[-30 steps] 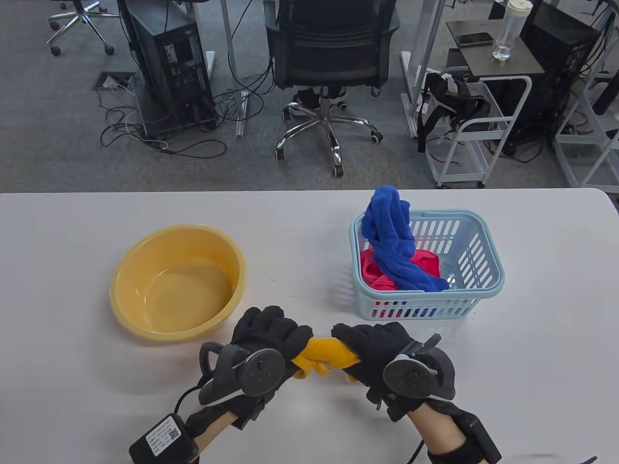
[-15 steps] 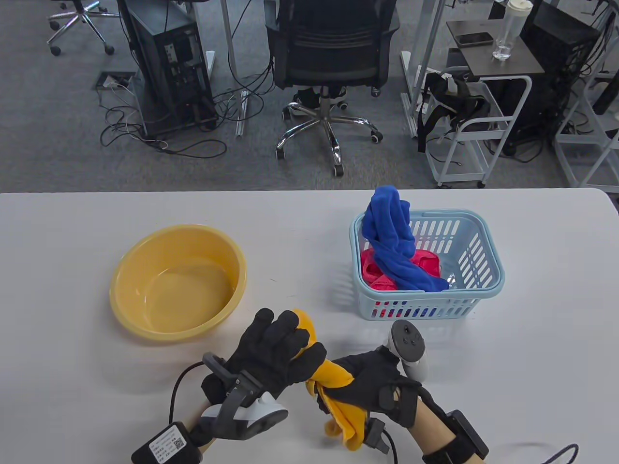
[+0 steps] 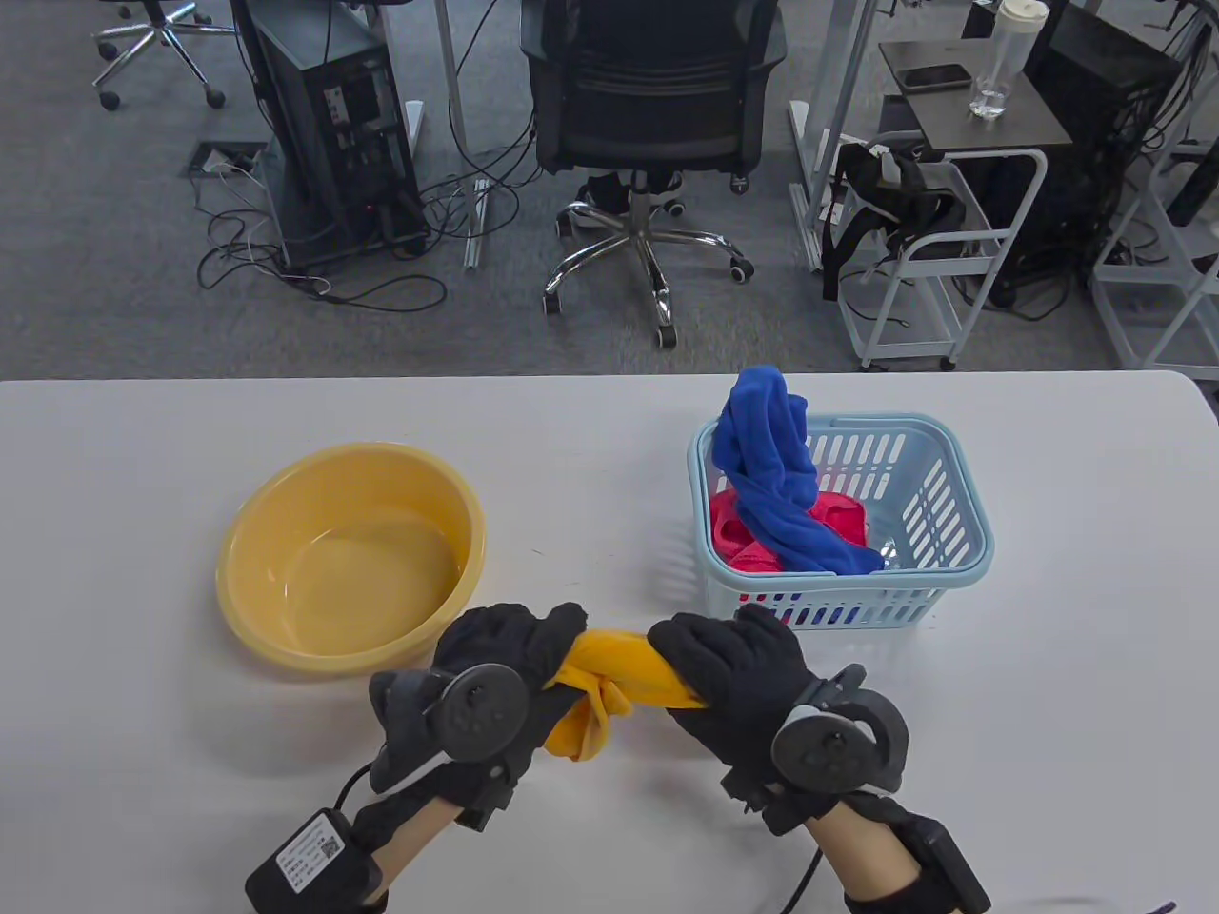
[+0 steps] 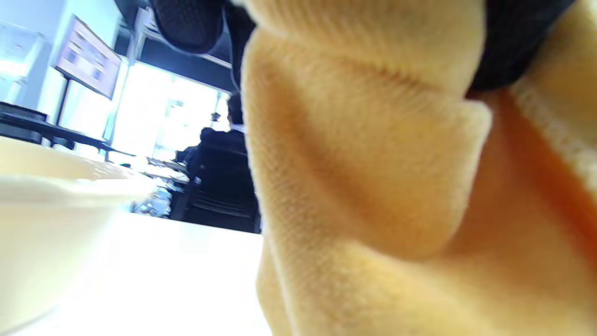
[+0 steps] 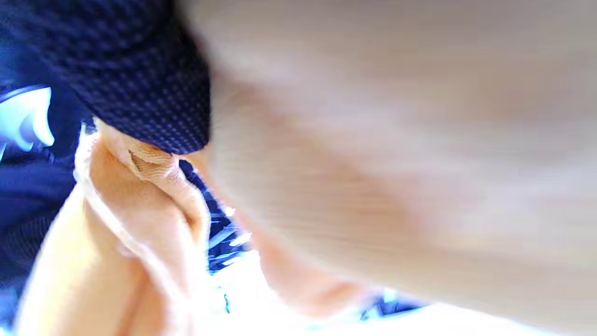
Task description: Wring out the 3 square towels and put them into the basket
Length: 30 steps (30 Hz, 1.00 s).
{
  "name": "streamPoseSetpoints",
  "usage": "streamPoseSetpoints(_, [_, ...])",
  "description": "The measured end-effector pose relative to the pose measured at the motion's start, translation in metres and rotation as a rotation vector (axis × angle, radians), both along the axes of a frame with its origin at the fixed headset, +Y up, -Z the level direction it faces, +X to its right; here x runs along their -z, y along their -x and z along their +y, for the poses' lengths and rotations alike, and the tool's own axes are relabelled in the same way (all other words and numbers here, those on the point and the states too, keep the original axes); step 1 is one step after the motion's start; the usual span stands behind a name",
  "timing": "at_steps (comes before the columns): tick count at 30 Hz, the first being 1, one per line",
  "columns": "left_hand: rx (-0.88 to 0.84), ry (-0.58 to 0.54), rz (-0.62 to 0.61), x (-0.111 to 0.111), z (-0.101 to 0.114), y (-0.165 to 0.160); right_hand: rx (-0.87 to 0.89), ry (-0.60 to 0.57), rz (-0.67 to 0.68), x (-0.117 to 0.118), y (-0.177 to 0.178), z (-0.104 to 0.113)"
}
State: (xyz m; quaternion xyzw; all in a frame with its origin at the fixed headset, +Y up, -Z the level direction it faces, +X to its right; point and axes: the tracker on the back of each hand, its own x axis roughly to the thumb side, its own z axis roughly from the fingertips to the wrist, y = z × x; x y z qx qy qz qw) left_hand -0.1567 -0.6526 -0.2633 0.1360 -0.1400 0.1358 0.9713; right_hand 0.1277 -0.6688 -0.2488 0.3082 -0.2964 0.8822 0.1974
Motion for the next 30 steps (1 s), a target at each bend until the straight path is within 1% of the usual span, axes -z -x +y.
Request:
streamPoseSetpoints(1, [0.031,-0.032,0.041,0.001,0.002,0.003,-0.033,-0.039,-0.023,-0.004,0.0,0.004])
streamPoseSetpoints(2, [0.081,-0.041,0.075,0.001,0.004,0.007,-0.055,-0.062,-0.049,-0.008,0.001,0.009])
streamPoseSetpoints(3, [0.093,-0.031,0.073,0.002,0.005,0.008,-0.054,-0.06,-0.072,-0.011,0.001,0.013])
streamPoseSetpoints(5, [0.079,-0.01,0.031,0.002,0.002,0.006,-0.01,-0.1,-0.026,-0.018,0.004,0.015])
streamPoseSetpoints(6, [0.087,-0.014,0.001,0.0,-0.001,0.002,-0.009,-0.089,0.007,-0.02,0.009,0.014])
streamPoseSetpoints(9, [0.14,0.013,-0.109,-0.008,-0.007,-0.017,-0.074,0.022,0.032,-0.021,0.025,0.004])
streamPoseSetpoints(10, [0.14,0.026,-0.134,-0.011,-0.008,-0.021,-0.102,0.068,0.028,-0.02,0.028,0.0])
streamPoseSetpoints(11, [0.121,0.044,-0.184,-0.015,-0.009,-0.026,-0.131,0.126,0.03,-0.018,0.032,-0.005])
streamPoseSetpoints(12, [0.093,0.073,-0.245,-0.018,-0.01,-0.031,-0.128,0.155,0.026,-0.016,0.033,-0.009])
streamPoseSetpoints(13, [0.089,0.1,-0.252,-0.02,-0.011,-0.034,-0.112,0.168,0.035,-0.015,0.033,-0.011])
streamPoseSetpoints(14, [0.137,0.13,-0.232,-0.023,-0.014,-0.034,-0.098,0.212,0.033,-0.013,0.034,-0.015])
streamPoseSetpoints(15, [0.186,0.128,-0.245,-0.028,-0.019,-0.03,-0.083,0.268,0.039,-0.013,0.036,-0.019])
streamPoseSetpoints(17, [0.206,0.141,-0.277,-0.037,-0.034,-0.016,-0.091,0.353,0.123,-0.016,0.049,-0.028])
streamPoseSetpoints(18, [0.219,0.19,-0.286,-0.042,-0.04,-0.008,-0.121,0.382,0.14,-0.019,0.056,-0.03])
streamPoseSetpoints(19, [0.232,0.226,-0.292,-0.046,-0.044,-0.001,-0.149,0.373,0.161,-0.022,0.062,-0.032])
streamPoseSetpoints(21, [0.22,0.251,-0.286,-0.054,-0.049,0.013,-0.199,0.33,0.176,-0.028,0.072,-0.032])
streamPoseSetpoints(24, [0.215,0.177,-0.247,-0.054,-0.057,0.028,-0.236,0.298,0.155,-0.029,0.075,-0.03])
streamPoseSetpoints(25, [0.235,0.201,-0.246,-0.053,-0.056,0.03,-0.231,0.311,0.149,-0.028,0.074,-0.03])
streamPoseSetpoints(26, [0.279,0.289,-0.26,-0.052,-0.054,0.032,-0.211,0.35,0.144,-0.024,0.069,-0.029])
streamPoseSetpoints(27, [0.291,0.319,-0.26,-0.051,-0.055,0.034,-0.187,0.382,0.141,-0.021,0.065,-0.027])
streamPoseSetpoints(29, [0.292,0.299,-0.244,-0.048,-0.059,0.037,-0.139,0.464,0.12,-0.012,0.053,-0.022])
streamPoseSetpoints(30, [0.296,0.322,-0.249,-0.047,-0.061,0.038,-0.124,0.499,0.104,-0.009,0.048,-0.02])
